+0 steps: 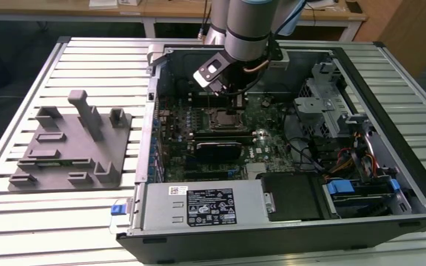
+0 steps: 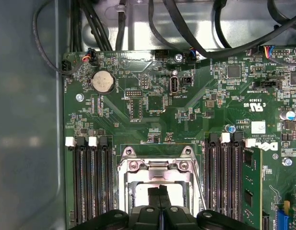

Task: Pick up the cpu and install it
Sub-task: 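Close the cpu cover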

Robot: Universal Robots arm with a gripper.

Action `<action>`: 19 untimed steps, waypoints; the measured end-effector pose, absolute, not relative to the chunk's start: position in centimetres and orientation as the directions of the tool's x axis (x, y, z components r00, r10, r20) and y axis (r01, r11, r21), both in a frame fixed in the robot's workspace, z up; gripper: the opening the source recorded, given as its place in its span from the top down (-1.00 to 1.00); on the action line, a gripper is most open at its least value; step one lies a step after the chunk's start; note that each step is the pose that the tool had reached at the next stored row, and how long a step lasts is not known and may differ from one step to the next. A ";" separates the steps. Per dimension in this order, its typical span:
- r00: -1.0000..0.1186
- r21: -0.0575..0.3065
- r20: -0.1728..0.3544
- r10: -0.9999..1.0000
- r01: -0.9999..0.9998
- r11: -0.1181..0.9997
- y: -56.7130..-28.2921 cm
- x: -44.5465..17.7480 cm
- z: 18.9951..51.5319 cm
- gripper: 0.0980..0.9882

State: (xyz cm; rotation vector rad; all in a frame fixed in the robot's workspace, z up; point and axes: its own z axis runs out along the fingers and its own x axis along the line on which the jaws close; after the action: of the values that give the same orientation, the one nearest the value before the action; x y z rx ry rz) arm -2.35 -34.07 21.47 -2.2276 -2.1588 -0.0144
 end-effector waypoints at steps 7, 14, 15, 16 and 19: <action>-0.077 -0.022 0.034 0.996 0.997 0.077 -34.1 -2.3 21.5 0.98; -0.203 -0.022 0.034 0.979 0.979 0.204 -34.1 -2.3 21.5 0.98; -0.220 -0.022 0.034 0.975 0.975 0.221 -34.1 -2.3 21.5 0.98; -0.238 -0.022 0.034 0.971 0.971 0.239 -34.1 -2.3 21.5 0.98; -0.291 -0.022 0.034 0.956 0.956 0.292 -34.1 -2.3 21.5 0.98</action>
State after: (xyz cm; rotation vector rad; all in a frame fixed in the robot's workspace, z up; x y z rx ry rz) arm -2.35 -34.07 21.46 -1.8453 -2.4924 -0.0042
